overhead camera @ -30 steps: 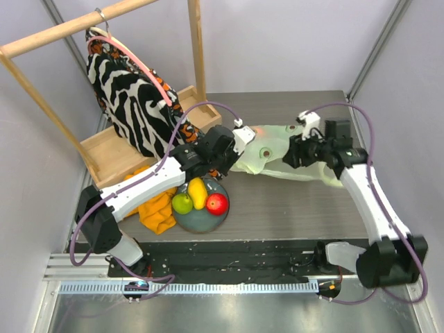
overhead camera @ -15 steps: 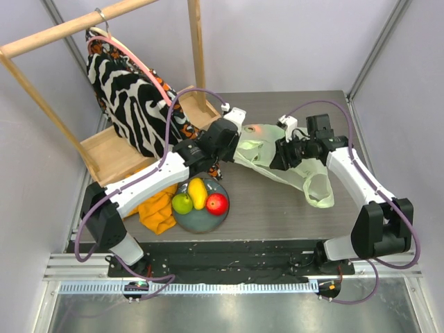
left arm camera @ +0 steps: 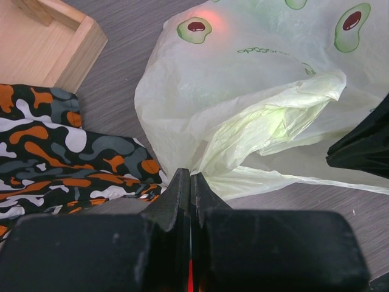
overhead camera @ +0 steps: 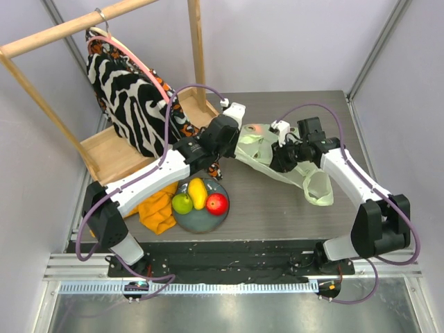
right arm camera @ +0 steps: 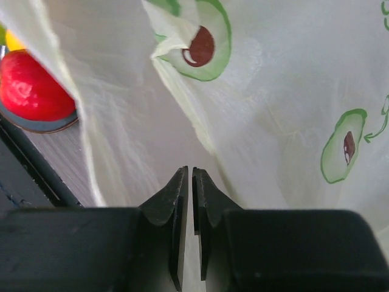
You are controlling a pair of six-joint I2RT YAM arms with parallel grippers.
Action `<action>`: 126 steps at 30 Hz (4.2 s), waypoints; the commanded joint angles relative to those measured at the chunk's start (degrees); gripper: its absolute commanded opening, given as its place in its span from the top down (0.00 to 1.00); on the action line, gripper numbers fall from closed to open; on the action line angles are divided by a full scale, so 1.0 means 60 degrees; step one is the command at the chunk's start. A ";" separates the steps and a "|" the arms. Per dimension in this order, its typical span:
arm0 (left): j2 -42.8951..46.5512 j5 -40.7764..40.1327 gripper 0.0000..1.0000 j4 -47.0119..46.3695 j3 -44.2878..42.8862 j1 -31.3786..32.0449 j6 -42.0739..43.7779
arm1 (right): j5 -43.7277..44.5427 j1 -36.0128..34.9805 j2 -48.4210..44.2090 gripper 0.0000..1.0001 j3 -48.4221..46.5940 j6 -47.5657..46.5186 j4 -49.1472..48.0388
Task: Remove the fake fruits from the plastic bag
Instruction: Adjust the plastic bag at the center of the board, then take out the fake fruit from the plastic bag, then place the fake fruit on the plate.
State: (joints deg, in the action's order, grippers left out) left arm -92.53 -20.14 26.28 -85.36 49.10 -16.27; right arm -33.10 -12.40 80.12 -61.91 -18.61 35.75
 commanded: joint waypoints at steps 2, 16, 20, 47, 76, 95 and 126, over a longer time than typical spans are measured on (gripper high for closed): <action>0.0085 0.0060 1.00 -0.0499 -0.0187 -0.0054 0.0163 | 0.1075 -0.0159 0.0489 0.86 -0.0346 0.0156 -0.0843; 0.0700 -0.3073 1.00 -0.1099 0.1747 -0.0054 0.0515 | 0.3291 -0.0994 0.1940 0.87 -0.0230 0.2340 -0.5430; 0.0481 -0.2635 1.00 -0.1026 0.1367 -0.0083 0.0106 | 0.2603 -0.1097 0.2364 0.65 -0.0243 0.2603 -0.5679; 0.0115 -0.1170 1.00 -0.0909 0.0853 -0.0156 0.0251 | 0.4244 -0.1434 0.5574 0.27 -0.3467 0.4510 -0.4347; 0.2031 0.2228 0.00 -0.0032 -0.2193 -0.1753 0.3970 | 0.0052 -0.3612 -0.1678 0.50 -0.2483 -0.0777 -0.0817; 0.6879 0.4747 0.00 0.0643 -0.1536 -0.6951 0.2347 | 0.2308 -0.9578 0.2318 0.51 -0.1957 -0.3637 -0.2514; 0.8083 0.6550 0.00 0.0864 -0.0041 -0.9267 0.0705 | 0.2676 -0.9578 0.2307 0.00 -0.1282 -0.2085 -0.3617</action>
State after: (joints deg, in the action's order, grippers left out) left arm -43.66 17.23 34.85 -85.58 -5.65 -10.87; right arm -15.18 -69.76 100.49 -67.72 -34.48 13.47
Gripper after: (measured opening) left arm 0.996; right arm 0.994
